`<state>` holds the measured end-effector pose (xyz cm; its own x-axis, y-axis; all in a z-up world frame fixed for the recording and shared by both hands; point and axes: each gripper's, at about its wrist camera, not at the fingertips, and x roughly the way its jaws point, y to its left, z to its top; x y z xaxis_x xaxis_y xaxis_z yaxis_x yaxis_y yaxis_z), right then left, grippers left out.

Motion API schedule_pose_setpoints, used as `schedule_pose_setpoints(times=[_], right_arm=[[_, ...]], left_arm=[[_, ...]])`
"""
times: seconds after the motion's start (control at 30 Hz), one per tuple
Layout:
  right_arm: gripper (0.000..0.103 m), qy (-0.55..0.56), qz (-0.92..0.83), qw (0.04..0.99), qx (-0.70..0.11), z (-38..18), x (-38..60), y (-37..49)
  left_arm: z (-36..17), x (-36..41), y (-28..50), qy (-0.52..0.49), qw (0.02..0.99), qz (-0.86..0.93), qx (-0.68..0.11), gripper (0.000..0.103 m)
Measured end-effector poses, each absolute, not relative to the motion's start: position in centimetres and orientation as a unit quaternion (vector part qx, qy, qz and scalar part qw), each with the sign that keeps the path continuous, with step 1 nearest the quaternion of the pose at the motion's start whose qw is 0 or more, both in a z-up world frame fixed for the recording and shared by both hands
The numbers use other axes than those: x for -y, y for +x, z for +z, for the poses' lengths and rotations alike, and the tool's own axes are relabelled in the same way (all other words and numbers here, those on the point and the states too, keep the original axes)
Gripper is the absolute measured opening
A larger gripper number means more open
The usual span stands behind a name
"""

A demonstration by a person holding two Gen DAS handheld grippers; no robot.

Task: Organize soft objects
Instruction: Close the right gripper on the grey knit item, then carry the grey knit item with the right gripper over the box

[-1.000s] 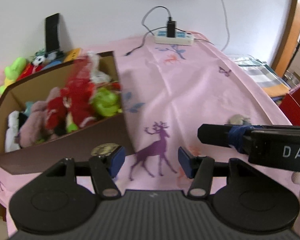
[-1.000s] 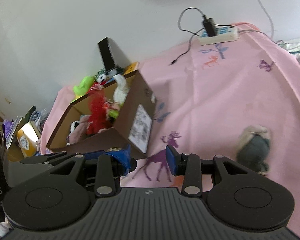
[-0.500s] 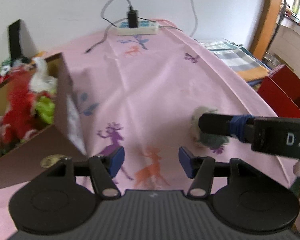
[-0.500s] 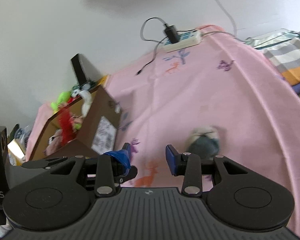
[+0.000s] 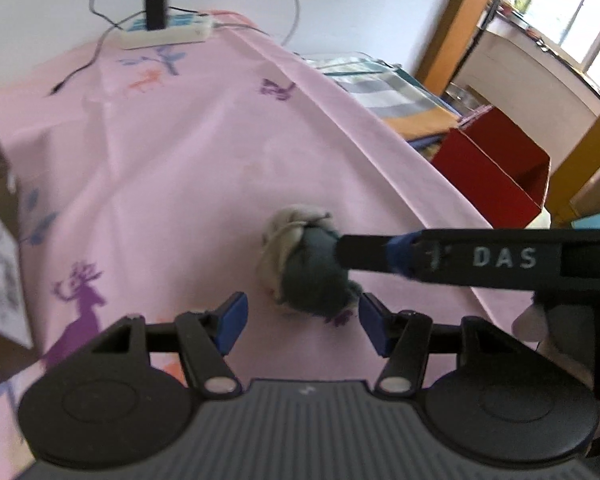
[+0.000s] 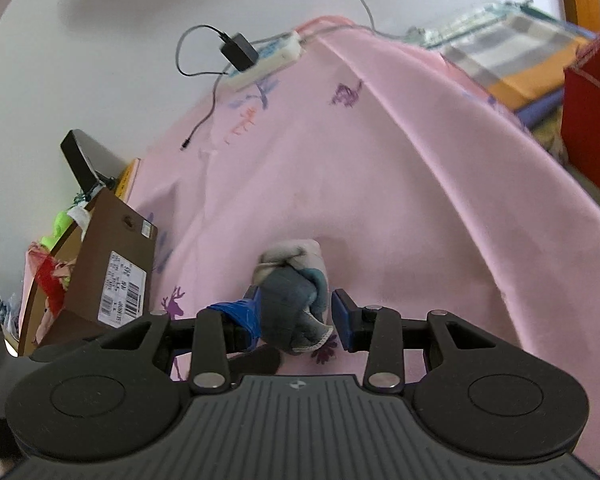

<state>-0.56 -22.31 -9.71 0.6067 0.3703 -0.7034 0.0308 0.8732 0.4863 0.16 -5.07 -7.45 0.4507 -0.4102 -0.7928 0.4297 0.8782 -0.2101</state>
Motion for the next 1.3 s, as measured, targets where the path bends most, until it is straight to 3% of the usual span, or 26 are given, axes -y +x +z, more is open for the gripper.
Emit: schedule_pose_setpoints(times=[0.37,0.63,0.97,1.3], right_arm=[[0.027,0.315,0.131,0.813,-0.471,-12.4,22.4,2.5],[0.023,0.297,0.150,0.819,-0.467,-11.6,21.2,2.2],[0.023,0.288,0.199,0.842,-0.410,-7.3,17.5,0.0],[0.023,0.216,0.292,0.868,-0.339,-1.7,8.8,-1.7]], left_arm=[[-9.7,7.1,2.4,0.053,0.846,-0.252,-0.466,0.061],[-9.6,5.8,2.2,0.041,0.850,-0.258,-0.457,0.061],[-5.1,1.6,-1.4,0.051,0.889,-0.248,-0.382,0.060],[0.4,-7.7,-5.4,0.019,0.933,-0.194,-0.303,0.060]])
